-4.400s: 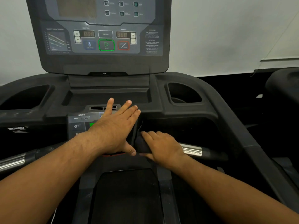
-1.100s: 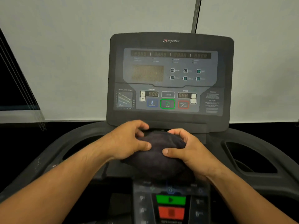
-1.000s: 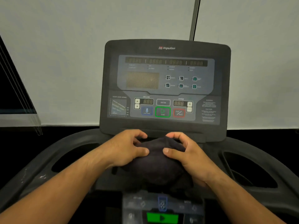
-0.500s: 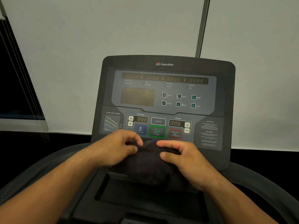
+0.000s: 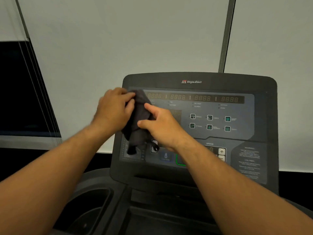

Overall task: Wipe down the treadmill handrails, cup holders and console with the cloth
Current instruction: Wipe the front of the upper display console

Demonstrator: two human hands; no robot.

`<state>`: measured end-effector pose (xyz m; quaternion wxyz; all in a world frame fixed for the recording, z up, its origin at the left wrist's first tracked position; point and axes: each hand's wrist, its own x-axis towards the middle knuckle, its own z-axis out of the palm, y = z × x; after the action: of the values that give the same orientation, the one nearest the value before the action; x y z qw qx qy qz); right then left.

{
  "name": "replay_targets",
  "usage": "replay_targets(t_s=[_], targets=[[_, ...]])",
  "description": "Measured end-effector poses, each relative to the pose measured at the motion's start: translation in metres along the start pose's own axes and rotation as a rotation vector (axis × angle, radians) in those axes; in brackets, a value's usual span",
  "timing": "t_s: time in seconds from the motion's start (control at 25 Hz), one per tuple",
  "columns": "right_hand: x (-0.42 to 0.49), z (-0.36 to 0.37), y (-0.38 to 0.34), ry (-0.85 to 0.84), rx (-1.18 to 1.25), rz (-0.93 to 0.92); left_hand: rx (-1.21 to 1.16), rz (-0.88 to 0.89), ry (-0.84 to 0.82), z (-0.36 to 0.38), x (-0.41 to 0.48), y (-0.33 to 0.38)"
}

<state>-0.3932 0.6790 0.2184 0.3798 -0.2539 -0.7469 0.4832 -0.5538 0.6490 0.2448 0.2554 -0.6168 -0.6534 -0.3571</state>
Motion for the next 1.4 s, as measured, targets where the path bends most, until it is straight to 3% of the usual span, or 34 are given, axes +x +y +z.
replay_targets(t_s=[0.12, 0.28, 0.4, 0.52, 0.68, 1.08, 1.4], targets=[[0.041, -0.021, -0.009, 0.011, -0.329, -0.114, 0.170, 0.057, -0.057, 0.038, 0.050, -0.022], [0.076, -0.099, -0.024, 0.355, -1.073, -0.262, 0.141, -0.040, -0.150, 0.091, 0.058, -0.019], [0.097, -0.150, -0.035, 0.395, -1.324, -0.067, 0.223, -0.109, -0.090, 0.106, 0.047, -0.011], [0.107, -0.165, -0.028, 0.326, -1.378, 0.083, 0.256, -0.132, 0.009, 0.117, 0.028, 0.000], [0.106, -0.161, -0.012, 0.448, -1.429, -0.026, 0.183, -0.075, 0.000, 0.125, 0.014, -0.002], [0.112, -0.165, -0.007, 0.493, -1.407, -0.080, 0.151, 0.032, -0.043, 0.111, 0.083, -0.005], [0.111, -0.166, -0.005, 0.501, -1.388, -0.103, 0.117, -0.065, -0.046, 0.134, -0.062, -0.020]])
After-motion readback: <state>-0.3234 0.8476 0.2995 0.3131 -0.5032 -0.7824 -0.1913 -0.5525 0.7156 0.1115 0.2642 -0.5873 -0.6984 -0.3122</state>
